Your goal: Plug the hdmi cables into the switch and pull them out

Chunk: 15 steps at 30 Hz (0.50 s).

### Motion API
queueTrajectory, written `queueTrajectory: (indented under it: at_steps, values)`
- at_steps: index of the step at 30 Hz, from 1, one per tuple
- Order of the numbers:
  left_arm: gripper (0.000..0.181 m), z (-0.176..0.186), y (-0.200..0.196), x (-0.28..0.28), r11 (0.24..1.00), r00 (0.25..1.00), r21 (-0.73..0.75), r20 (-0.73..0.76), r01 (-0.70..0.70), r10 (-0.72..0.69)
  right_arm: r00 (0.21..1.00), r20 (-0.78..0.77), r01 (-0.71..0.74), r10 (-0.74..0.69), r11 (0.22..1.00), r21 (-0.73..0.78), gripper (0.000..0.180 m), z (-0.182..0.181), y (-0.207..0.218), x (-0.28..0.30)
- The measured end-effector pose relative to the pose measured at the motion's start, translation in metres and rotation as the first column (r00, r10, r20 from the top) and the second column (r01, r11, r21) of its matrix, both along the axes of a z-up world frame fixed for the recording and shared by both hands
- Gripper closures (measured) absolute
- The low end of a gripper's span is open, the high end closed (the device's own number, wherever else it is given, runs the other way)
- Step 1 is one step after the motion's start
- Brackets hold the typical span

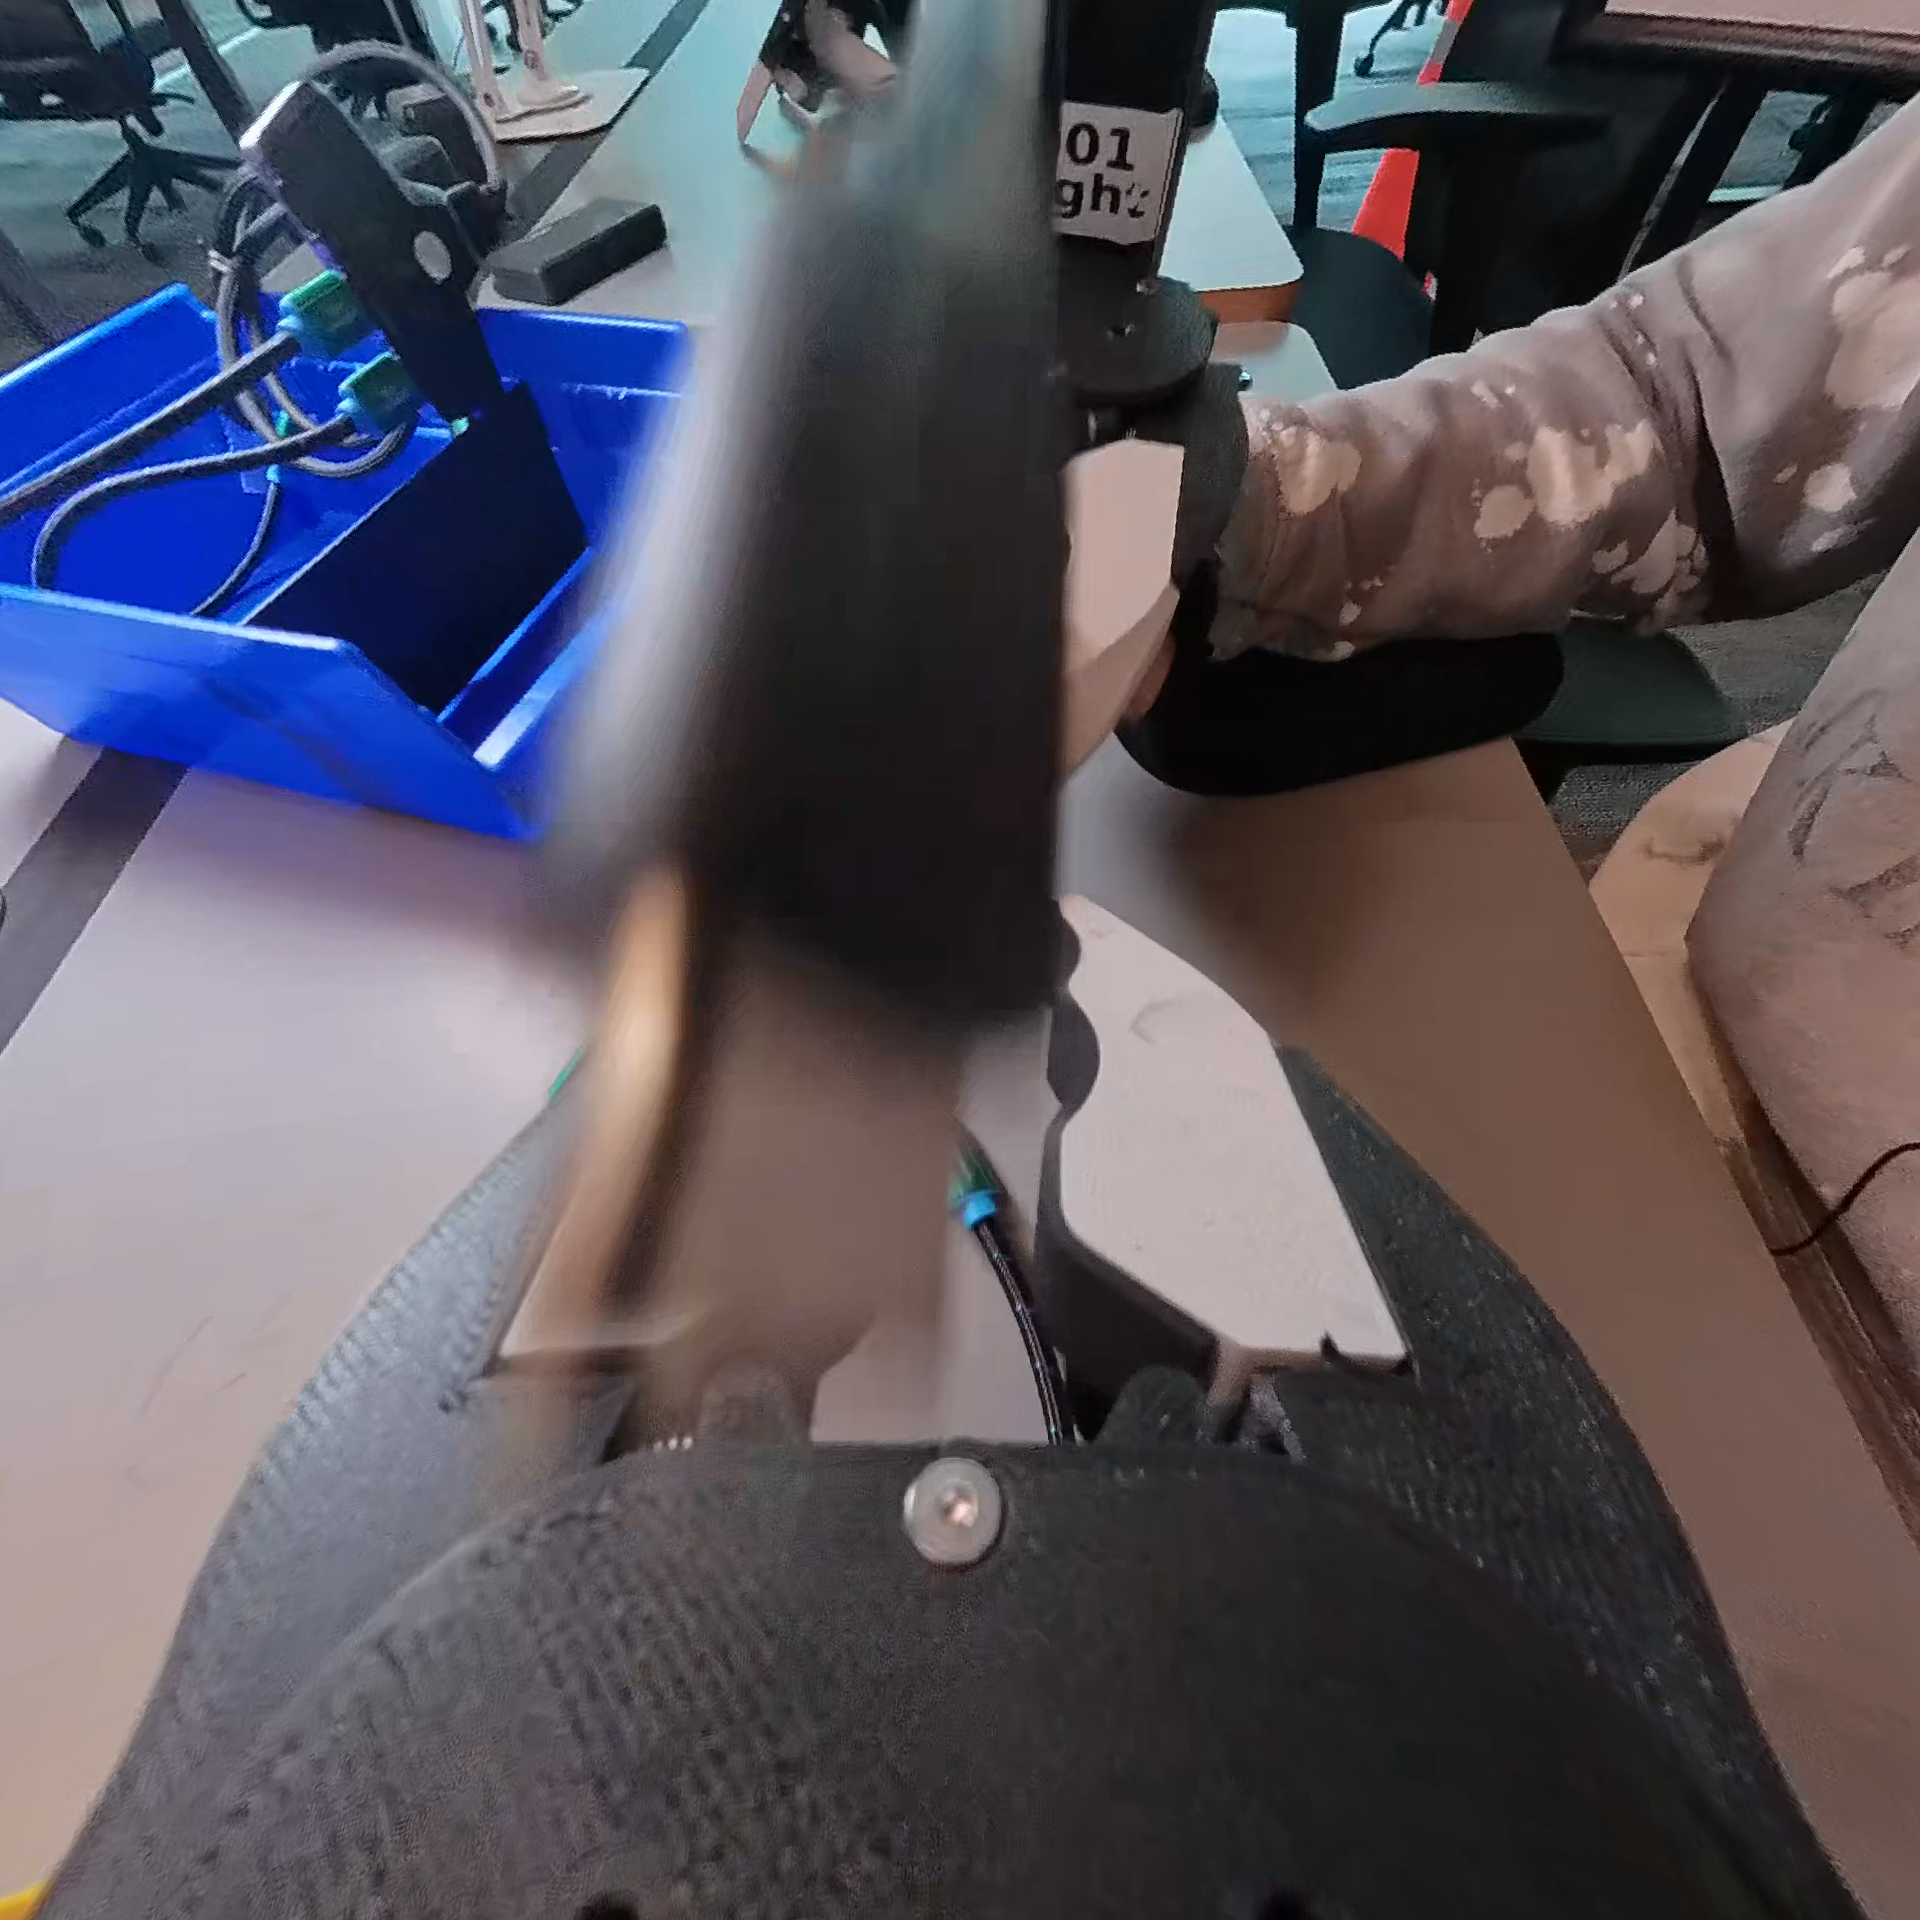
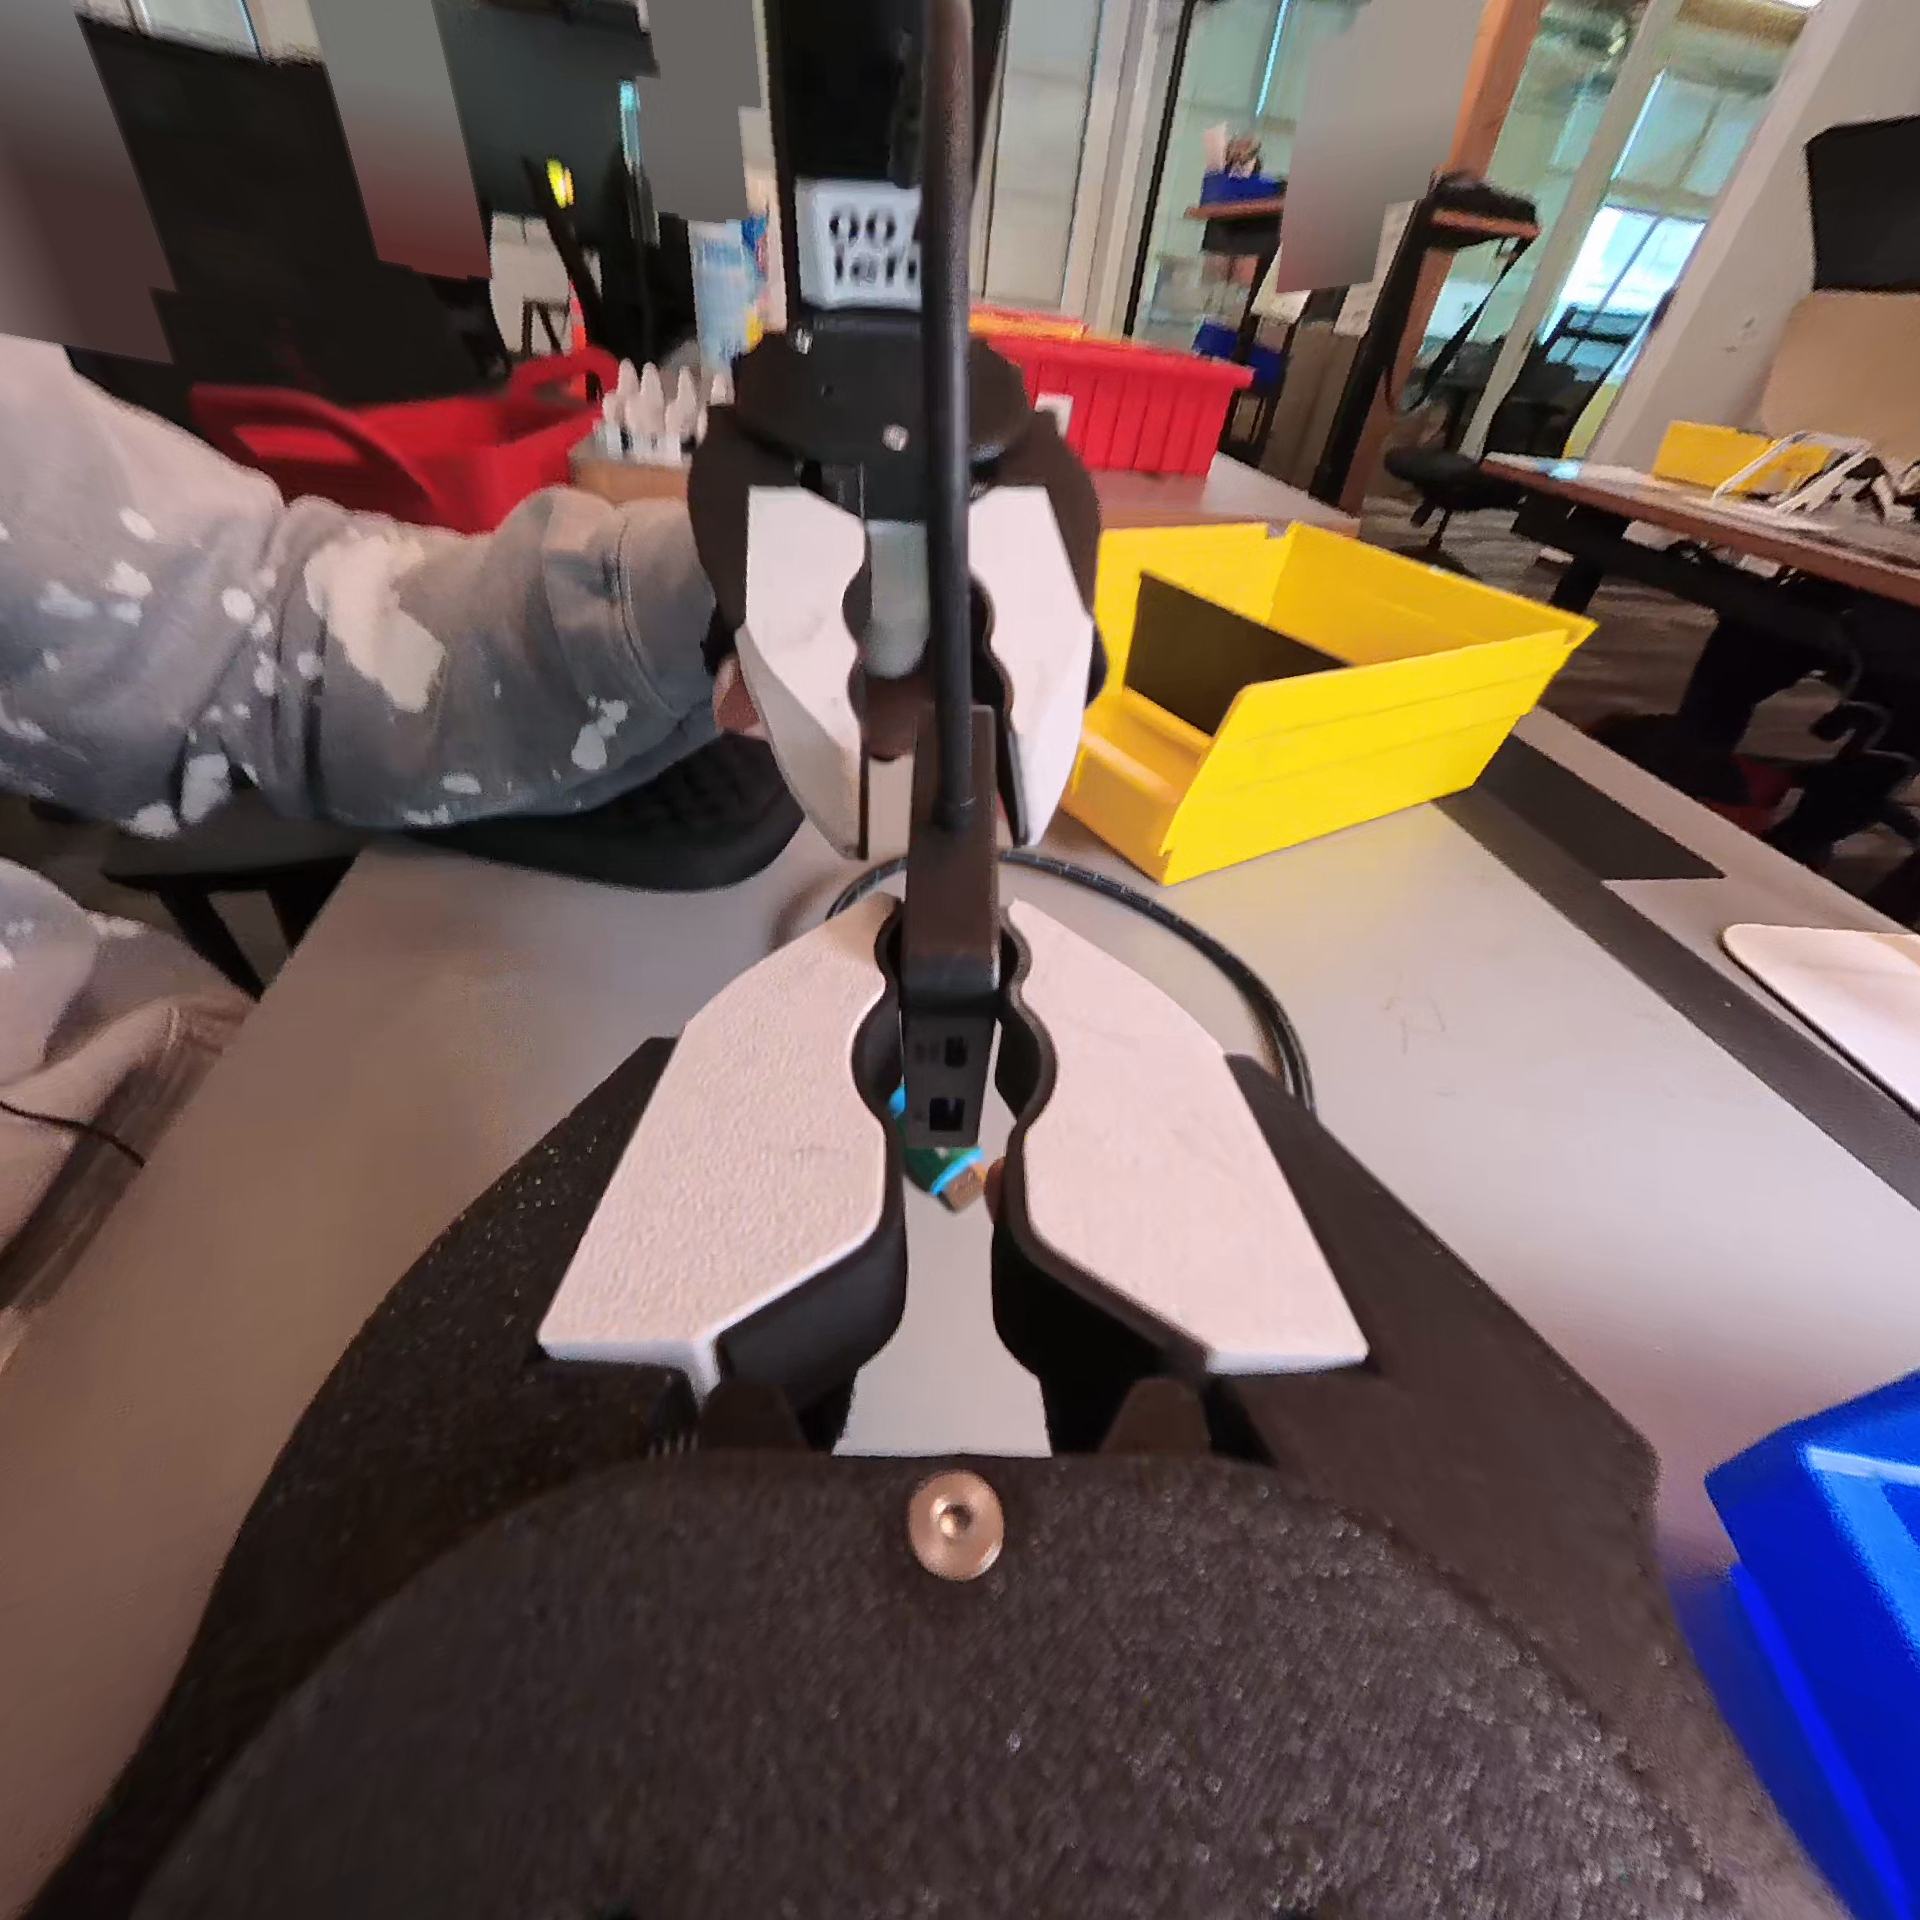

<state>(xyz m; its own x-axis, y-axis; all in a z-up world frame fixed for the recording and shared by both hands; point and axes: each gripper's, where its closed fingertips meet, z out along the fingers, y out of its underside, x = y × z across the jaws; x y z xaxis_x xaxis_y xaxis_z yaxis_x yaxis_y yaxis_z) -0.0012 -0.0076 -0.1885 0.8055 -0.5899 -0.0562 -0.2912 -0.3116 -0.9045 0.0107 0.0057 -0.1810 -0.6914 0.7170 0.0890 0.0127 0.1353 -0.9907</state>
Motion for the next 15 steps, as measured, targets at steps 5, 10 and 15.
queueTrajectory:
  at_steps: [5, 10, 15]
  values:
    - [0.145, -0.021, -0.006, -0.016, 0.993, 0.999, -0.111, 0.017, -0.041, 0.043, 0.998, -0.063, 0.016, -0.029, 0.98, -0.196, 0.166, 0.028, 0.023, 0.003]
    - [0.149, -0.08, -0.011, -0.02, 0.923, 0.996, -0.377, -0.062, -0.076, 0.056, 0.995, -0.095, -0.015, -0.02, 0.937, -0.348, 0.166, 0.045, 0.039, 0.009]
    - [0.147, -0.105, -0.021, -0.016, 0.843, 0.998, -0.534, -0.037, -0.066, 0.055, 0.993, -0.112, -0.022, -0.029, 0.903, -0.429, 0.166, 0.053, 0.054, 0.011]
